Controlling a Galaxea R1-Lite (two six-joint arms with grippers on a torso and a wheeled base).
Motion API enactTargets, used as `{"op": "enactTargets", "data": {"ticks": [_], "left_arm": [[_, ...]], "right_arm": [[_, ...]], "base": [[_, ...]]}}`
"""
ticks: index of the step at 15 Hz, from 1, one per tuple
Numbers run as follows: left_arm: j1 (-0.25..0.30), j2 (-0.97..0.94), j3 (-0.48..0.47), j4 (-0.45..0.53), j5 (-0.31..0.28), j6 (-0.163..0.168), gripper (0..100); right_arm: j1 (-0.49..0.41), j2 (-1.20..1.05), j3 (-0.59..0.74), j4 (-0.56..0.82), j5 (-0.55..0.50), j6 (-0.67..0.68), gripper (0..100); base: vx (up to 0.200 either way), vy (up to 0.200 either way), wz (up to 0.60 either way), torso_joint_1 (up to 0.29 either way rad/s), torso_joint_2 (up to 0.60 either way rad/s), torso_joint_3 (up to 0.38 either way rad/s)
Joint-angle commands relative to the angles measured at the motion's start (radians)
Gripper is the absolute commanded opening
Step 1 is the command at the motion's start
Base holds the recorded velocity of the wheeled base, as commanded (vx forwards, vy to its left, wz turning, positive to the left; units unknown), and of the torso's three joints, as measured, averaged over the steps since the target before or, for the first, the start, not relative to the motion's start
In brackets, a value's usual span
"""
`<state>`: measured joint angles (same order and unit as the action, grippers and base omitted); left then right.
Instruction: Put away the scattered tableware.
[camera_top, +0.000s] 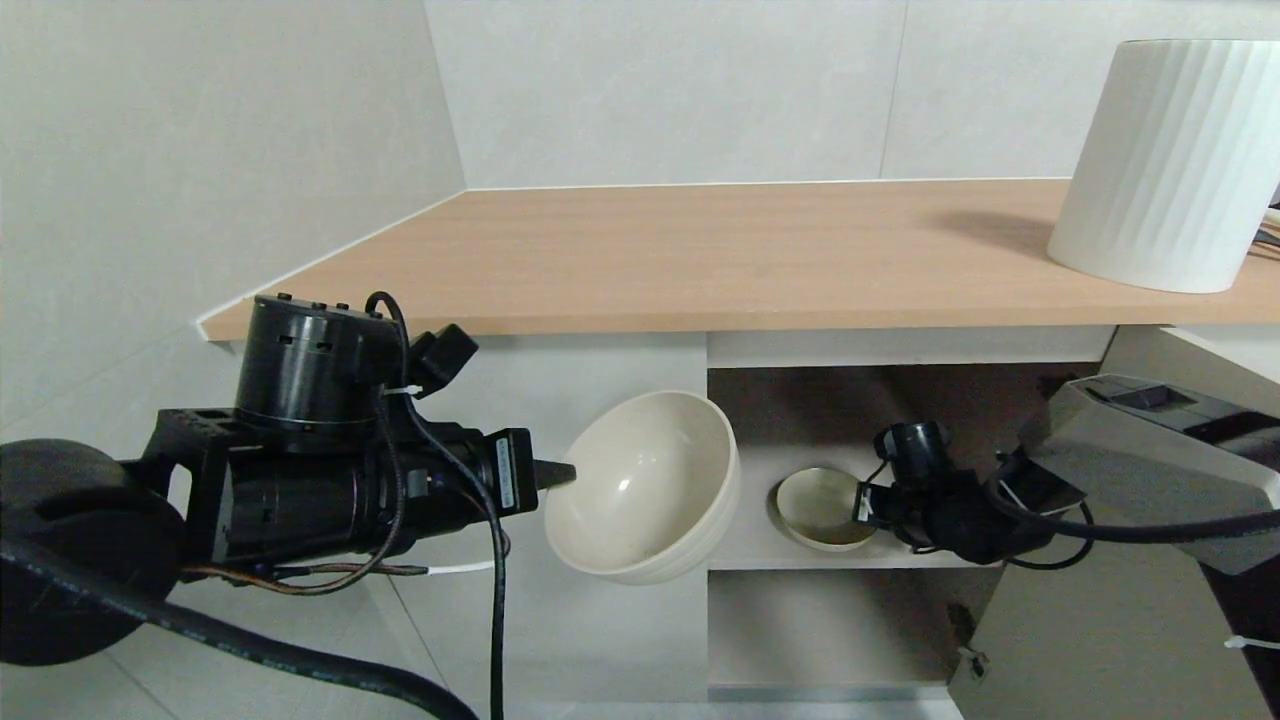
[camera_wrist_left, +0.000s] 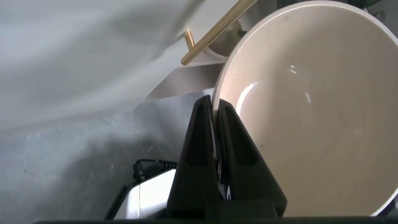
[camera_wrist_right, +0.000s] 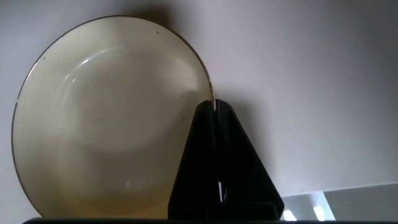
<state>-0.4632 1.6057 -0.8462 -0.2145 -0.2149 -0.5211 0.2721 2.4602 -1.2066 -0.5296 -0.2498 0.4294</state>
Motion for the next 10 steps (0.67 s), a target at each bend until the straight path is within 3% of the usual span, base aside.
{"op": "enactTargets", "data": {"ticks": [1,7,8,10], "left_arm": [[0.0,0.002,-0.001,0.0,0.0,0.0,0],[-0.002,0.01,-0.001,0.0,0.002,0.0,0],[-0.003,0.01,-0.001,0.0,0.002,0.001,0],[-0.005,0.013,0.001,0.0,0.002,0.013,0]], "right_arm": [[-0.001,0.011,-0.024,0.003,-0.006,0.0,0],[-0.002,0.022,-0.036,0.003,-0.023,0.0,0],[-0.002,0.022,-0.036,0.002,-0.023,0.002,100],[-0.002,0.019,-0.034,0.0,-0.023,0.003,100]], "base": [[0.0,0.0,0.0,0.0,0.0,0.0],[0.0,0.0,0.0,0.0,0.0,0.0],[0.0,0.0,0.0,0.0,0.0,0.0],[0.0,0.0,0.0,0.0,0.0,0.0]]}}
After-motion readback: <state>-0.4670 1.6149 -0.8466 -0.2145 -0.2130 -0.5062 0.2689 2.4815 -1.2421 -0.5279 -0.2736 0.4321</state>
